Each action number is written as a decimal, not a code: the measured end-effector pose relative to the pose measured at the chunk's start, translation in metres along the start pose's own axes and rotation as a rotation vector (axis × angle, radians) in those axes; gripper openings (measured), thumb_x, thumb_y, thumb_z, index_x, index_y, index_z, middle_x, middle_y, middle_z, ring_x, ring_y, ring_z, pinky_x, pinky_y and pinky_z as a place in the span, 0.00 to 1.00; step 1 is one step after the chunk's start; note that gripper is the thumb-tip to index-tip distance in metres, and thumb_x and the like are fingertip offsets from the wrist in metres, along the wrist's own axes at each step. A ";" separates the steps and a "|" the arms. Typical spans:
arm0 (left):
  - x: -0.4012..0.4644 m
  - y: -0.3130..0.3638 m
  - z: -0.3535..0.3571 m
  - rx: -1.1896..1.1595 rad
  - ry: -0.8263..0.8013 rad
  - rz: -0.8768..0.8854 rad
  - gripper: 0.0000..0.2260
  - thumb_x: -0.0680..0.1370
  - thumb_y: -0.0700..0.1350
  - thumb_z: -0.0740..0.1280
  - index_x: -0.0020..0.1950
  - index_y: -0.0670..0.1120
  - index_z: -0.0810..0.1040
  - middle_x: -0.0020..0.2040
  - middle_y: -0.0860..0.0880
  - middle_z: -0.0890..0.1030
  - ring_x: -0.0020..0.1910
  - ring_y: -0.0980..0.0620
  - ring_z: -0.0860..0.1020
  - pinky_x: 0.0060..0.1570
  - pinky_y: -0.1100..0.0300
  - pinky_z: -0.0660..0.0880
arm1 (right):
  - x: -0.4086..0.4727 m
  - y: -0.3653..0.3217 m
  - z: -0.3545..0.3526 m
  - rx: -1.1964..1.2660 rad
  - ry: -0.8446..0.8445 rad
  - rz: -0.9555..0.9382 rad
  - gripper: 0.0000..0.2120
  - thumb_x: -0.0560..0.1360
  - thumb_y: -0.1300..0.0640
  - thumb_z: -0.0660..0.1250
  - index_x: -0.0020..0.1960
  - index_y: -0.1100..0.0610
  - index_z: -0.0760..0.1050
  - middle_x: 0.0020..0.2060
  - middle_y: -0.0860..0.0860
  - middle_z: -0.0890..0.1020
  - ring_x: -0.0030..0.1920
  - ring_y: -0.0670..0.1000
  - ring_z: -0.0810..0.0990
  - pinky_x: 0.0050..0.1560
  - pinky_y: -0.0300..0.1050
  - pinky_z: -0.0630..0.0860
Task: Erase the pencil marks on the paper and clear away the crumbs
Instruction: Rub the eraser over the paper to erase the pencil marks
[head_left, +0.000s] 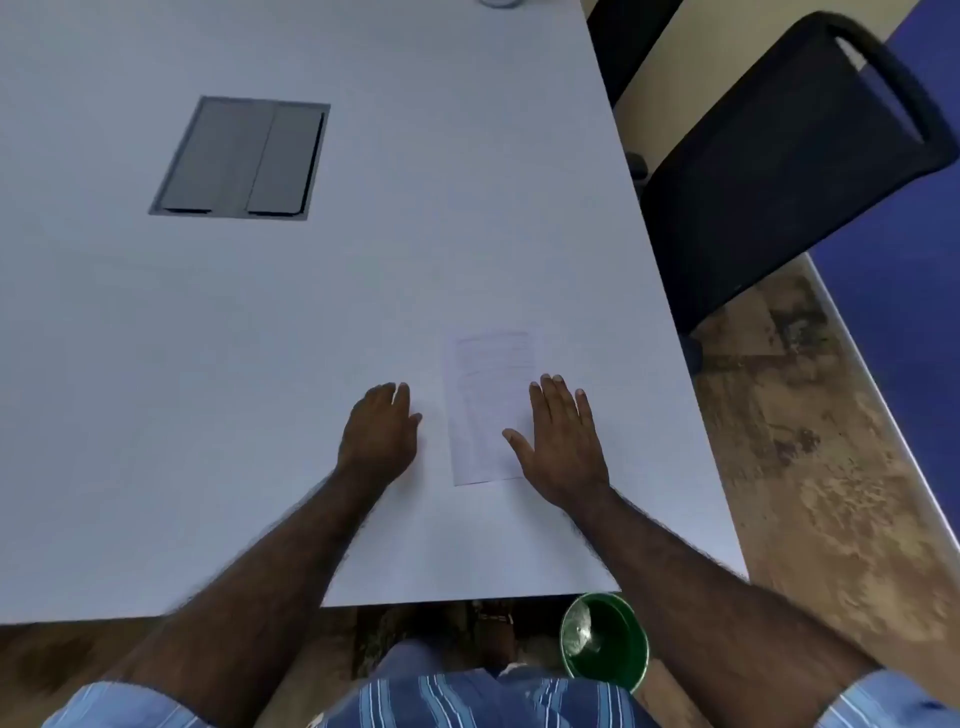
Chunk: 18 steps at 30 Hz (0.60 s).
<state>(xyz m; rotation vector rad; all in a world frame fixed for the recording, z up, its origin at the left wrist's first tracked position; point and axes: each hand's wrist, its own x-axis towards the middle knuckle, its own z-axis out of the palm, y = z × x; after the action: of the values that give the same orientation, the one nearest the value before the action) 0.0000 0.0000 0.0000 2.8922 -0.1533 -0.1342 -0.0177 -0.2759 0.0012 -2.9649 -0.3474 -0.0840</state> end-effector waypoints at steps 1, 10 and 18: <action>0.000 -0.008 0.001 -0.008 -0.009 -0.031 0.21 0.80 0.45 0.70 0.69 0.35 0.75 0.61 0.35 0.79 0.60 0.33 0.78 0.56 0.42 0.77 | 0.000 -0.003 0.005 -0.002 -0.010 0.010 0.37 0.85 0.36 0.54 0.81 0.65 0.65 0.81 0.60 0.68 0.83 0.59 0.62 0.83 0.63 0.56; -0.007 -0.048 0.015 -0.115 -0.161 -0.207 0.19 0.79 0.49 0.69 0.65 0.40 0.75 0.58 0.41 0.76 0.59 0.39 0.73 0.54 0.46 0.75 | -0.001 -0.035 0.027 0.087 -0.035 0.123 0.35 0.84 0.38 0.57 0.79 0.63 0.69 0.78 0.59 0.72 0.81 0.58 0.67 0.83 0.56 0.53; 0.004 -0.045 0.027 -0.325 -0.150 -0.216 0.18 0.80 0.42 0.68 0.70 0.40 0.75 0.59 0.41 0.77 0.62 0.39 0.73 0.60 0.45 0.74 | 0.000 -0.048 0.043 0.240 0.007 0.153 0.25 0.82 0.49 0.70 0.76 0.58 0.74 0.75 0.56 0.77 0.77 0.58 0.72 0.79 0.56 0.67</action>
<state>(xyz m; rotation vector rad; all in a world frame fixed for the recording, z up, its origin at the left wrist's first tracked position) 0.0052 0.0368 -0.0370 2.5655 0.1439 -0.3773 -0.0272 -0.2226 -0.0341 -2.7410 -0.1187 -0.0327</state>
